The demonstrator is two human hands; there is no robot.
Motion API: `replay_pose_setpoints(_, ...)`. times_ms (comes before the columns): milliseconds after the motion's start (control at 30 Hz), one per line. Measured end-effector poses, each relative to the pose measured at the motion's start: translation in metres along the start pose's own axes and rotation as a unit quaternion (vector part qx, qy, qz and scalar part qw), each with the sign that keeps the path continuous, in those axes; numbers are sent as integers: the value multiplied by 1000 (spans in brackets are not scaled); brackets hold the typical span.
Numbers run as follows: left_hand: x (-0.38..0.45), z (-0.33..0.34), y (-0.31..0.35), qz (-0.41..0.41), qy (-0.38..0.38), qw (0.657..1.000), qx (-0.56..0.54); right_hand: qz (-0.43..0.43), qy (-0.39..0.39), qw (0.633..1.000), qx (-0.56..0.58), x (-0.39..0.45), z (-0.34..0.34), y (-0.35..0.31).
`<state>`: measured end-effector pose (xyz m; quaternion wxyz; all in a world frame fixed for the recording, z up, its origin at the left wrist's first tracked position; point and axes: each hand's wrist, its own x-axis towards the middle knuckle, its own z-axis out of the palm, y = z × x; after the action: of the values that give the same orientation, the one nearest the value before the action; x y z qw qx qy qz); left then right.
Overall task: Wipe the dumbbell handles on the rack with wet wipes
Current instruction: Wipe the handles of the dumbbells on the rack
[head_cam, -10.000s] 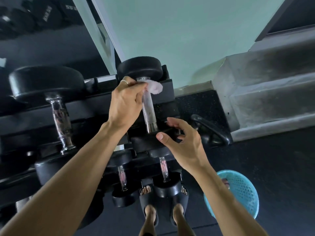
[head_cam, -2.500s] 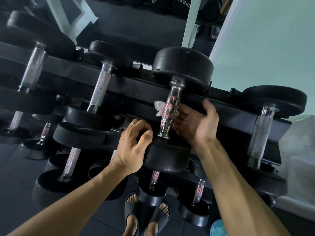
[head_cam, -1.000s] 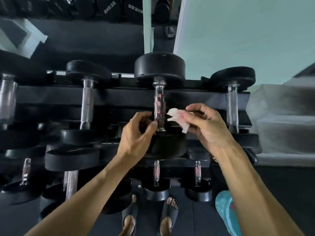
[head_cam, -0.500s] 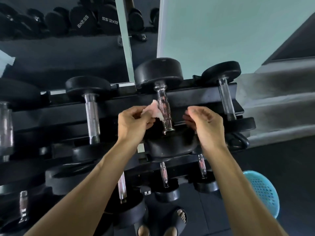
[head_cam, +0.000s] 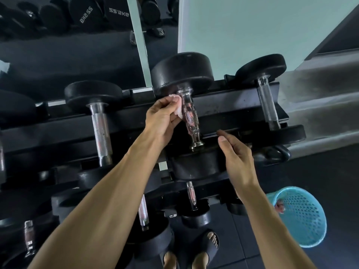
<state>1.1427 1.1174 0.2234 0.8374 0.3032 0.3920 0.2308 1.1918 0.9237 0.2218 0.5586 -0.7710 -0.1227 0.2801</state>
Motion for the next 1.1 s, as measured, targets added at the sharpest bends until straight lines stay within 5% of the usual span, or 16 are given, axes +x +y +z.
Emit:
replay_pose_setpoints(267,-28,-12,-14,-21,56,988,142,-36,34,999,-21,0,11,9)
replay_pose_setpoints(467,2,18,0,5,123,992,-28,-60,29,998,-23,-1,11,9)
replay_pose_setpoints(700,-32,-15,-20,-34,41,989,138,-48,44,997,-36,-2,14,11)
replay_pose_setpoints(900,-3,8,-5,-41,91,995,-24,-46,39,997,-48,-3,12,10)
replay_pose_setpoints(1100,-34,-16,-17,-88,8,986,145,-40,56,996,-54,-4,15,8)
